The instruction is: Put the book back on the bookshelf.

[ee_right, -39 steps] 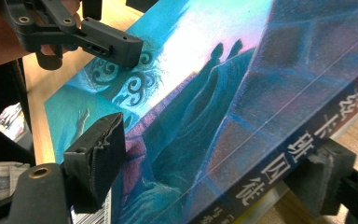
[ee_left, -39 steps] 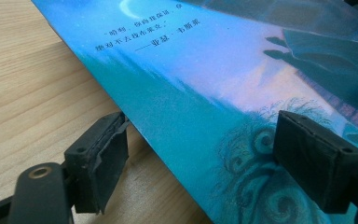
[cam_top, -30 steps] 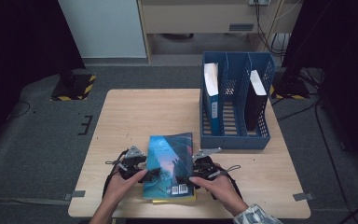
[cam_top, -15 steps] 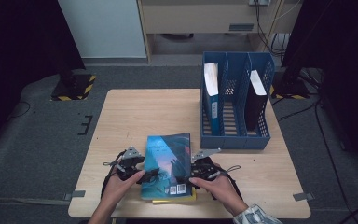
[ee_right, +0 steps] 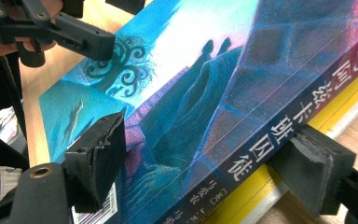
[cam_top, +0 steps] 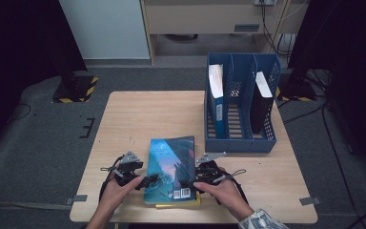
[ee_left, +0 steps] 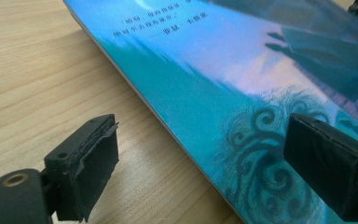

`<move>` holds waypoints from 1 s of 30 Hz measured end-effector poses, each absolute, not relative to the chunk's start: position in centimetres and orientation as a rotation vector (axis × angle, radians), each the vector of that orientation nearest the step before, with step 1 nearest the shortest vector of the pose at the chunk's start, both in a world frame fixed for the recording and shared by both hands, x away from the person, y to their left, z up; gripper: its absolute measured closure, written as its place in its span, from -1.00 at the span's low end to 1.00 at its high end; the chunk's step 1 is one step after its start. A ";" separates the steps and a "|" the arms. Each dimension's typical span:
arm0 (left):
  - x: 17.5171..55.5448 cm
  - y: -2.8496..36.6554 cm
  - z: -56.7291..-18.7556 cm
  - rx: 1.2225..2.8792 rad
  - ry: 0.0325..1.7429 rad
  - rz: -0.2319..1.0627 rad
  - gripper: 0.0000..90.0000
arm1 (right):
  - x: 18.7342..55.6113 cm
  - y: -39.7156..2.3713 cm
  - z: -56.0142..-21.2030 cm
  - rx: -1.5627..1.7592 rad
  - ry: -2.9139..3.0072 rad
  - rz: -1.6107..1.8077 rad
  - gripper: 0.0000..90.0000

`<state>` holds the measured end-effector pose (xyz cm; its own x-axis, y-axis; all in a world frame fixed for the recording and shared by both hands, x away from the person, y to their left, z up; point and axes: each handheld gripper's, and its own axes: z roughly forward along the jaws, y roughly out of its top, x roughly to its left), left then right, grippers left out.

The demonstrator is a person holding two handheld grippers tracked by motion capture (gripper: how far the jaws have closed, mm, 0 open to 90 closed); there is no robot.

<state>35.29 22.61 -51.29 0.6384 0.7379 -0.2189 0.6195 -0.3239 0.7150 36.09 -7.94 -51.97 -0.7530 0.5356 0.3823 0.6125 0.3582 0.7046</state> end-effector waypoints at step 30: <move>36.2 21.6 -51.8 2.048 1.051 0.040 -0.73 | 36.1 -7.7 -51.9 -1.074 -2.532 -1.353 -0.55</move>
